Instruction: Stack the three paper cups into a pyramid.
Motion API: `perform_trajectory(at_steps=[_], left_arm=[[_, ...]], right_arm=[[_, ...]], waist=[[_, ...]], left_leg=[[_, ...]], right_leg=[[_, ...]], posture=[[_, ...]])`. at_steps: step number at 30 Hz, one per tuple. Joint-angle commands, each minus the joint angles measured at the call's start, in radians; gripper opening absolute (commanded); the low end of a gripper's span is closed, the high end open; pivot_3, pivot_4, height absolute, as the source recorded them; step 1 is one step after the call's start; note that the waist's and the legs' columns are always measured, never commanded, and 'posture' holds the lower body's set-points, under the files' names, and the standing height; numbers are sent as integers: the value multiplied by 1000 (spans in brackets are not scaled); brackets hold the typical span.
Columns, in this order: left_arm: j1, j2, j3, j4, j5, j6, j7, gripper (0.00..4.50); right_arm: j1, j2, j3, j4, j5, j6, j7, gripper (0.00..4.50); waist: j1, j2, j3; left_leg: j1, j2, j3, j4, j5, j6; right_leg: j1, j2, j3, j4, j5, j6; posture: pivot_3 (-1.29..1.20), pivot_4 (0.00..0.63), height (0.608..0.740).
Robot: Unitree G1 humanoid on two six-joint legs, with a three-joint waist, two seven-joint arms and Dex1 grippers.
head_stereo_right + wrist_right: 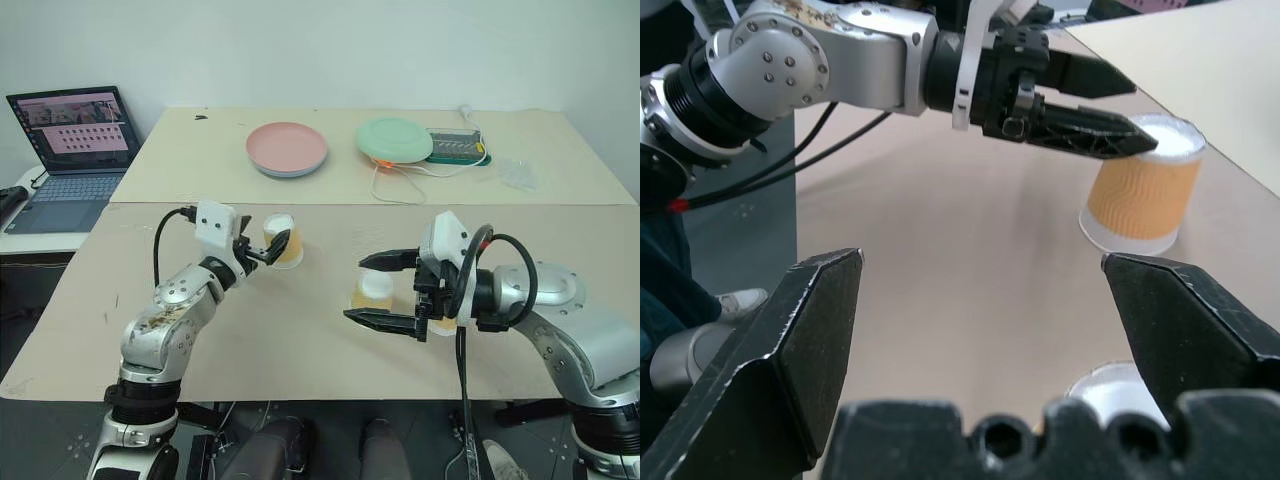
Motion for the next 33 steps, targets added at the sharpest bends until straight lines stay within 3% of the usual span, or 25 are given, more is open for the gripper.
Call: perform_trajectory(at_steps=[1, 32, 33], left_arm=[[-61, -7, -13, 45, -17, -40, -45, 4450], [-176, 8, -46, 306, 55, -161, -124, 4450], [-178, 6, -42, 311, 54, -162, -124, 3938]], right_arm=[[-7, -15, -52, -18, 2, -28, -2, 4500], [40, 1, -68, -40, -27, -29, -52, 4500], [40, 2, -68, -41, -27, -29, -53, 4500]], waist=[[0, 0, 0], [-2, 0, 0], [-1, 0, 0]], left_leg=[[0, 0, 0, 0, 0, 0], [0, 0, 0, 0, 0, 0], [0, 0, 0, 0, 0, 0]], right_leg=[[0, 0, 0, 0, 0, 0], [0, 0, 0, 0, 0, 0], [0, 0, 0, 0, 0, 0]], posture=[[0, 150, 715], [0, 150, 715], [0, 150, 715]])
